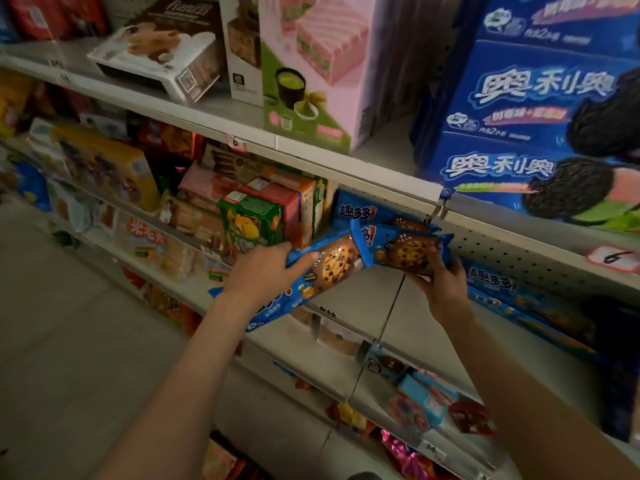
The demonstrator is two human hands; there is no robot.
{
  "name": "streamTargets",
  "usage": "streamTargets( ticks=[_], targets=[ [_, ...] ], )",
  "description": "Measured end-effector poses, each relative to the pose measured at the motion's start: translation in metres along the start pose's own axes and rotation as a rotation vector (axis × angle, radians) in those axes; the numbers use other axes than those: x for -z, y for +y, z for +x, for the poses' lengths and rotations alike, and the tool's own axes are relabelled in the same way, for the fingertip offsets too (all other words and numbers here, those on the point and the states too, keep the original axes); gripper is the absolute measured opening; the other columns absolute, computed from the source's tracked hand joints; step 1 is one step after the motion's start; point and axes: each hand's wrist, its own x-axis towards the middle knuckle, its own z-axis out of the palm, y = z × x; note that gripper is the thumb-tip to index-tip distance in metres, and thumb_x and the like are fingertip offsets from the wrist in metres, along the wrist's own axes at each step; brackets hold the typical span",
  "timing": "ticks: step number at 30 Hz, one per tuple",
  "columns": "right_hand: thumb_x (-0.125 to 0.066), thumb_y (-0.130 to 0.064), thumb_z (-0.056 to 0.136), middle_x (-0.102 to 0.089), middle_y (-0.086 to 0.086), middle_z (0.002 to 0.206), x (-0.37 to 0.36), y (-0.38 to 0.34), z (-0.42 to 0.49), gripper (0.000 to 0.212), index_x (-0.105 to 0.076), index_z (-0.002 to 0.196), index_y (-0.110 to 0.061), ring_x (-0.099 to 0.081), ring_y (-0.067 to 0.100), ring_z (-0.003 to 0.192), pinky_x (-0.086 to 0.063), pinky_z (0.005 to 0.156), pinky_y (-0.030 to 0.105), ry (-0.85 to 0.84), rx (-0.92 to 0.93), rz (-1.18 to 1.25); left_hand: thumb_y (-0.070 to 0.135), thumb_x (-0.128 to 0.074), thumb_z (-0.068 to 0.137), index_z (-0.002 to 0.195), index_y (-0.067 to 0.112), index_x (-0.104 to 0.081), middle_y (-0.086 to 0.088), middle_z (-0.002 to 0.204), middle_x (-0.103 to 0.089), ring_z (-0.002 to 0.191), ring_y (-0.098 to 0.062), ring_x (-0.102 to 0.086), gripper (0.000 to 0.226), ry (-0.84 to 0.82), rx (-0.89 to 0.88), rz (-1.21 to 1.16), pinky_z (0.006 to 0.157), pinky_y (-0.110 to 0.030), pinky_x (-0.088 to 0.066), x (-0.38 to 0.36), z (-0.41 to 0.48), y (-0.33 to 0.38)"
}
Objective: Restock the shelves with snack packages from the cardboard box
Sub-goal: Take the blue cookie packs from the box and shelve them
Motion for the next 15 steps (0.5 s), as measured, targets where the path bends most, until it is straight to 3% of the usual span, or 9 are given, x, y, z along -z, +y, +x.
streamTargets(
  ticks=[3, 6, 9, 13, 15],
  targets=[
    [-0.056, -0.012, 0.092, -0.050, 0.005, 0.125, -0.010, 0.009, 0.013, 0.049, -0.036, 0.137, -0.009, -0.054, 0.026, 0.113, -0.050, 0.092, 0.045, -0.007, 0.026, -0.031, 0.065, -0.035, 0.089, 0.083, 0.015, -0.050, 0.001, 0.065, -0.048, 0.067, -0.023, -0.053, 0.053, 0.010, -0.081, 0.047, 0.055, -0.030, -0.034, -0.008, 0.015, 0.010],
    [-0.056, -0.011, 0.092, -0.054, 0.004, 0.119, -0.015, 0.015, 0.027, 0.043, -0.042, 0.133, -0.010, -0.055, 0.023, 0.111, -0.049, 0.093, 0.038, -0.013, 0.100, -0.233, 0.067, -0.034, 0.088, 0.082, 0.016, -0.046, 0.001, 0.065, -0.046, 0.068, -0.021, -0.052, 0.052, 0.009, -0.142, 0.117, 0.055, -0.029, -0.036, -0.017, 0.029, 0.017],
    [-0.054, -0.010, 0.093, -0.055, 0.004, 0.120, -0.012, 0.014, 0.036, 0.040, -0.044, 0.132, -0.009, -0.053, 0.016, 0.106, -0.046, 0.086, 0.029, -0.017, 0.145, -0.373, 0.067, -0.034, 0.088, 0.079, 0.018, -0.043, 0.003, 0.061, -0.039, 0.066, -0.021, -0.047, 0.050, 0.011, -0.191, 0.144, 0.054, -0.029, -0.034, -0.024, 0.037, 0.023],
    [-0.060, -0.010, 0.086, -0.060, 0.007, 0.121, 0.007, 0.023, 0.064, 0.038, -0.051, 0.123, -0.018, -0.057, 0.023, 0.111, -0.049, 0.095, 0.046, -0.010, 0.190, -0.567, 0.068, -0.033, 0.088, 0.084, 0.018, -0.043, 0.003, 0.066, -0.038, 0.071, -0.020, -0.047, 0.051, -0.006, -0.224, 0.165, 0.058, -0.029, -0.034, -0.034, 0.045, 0.033],
    [-0.062, -0.014, 0.083, -0.059, 0.006, 0.120, 0.011, 0.025, 0.071, 0.039, -0.052, 0.120, -0.022, -0.057, 0.023, 0.110, -0.050, 0.093, 0.047, 0.002, 0.187, -0.639, 0.068, -0.033, 0.088, 0.084, 0.017, -0.044, 0.002, 0.068, -0.041, 0.076, -0.023, -0.054, 0.052, -0.013, -0.250, 0.186, 0.058, -0.029, -0.036, -0.038, 0.047, 0.038]
  ],
)
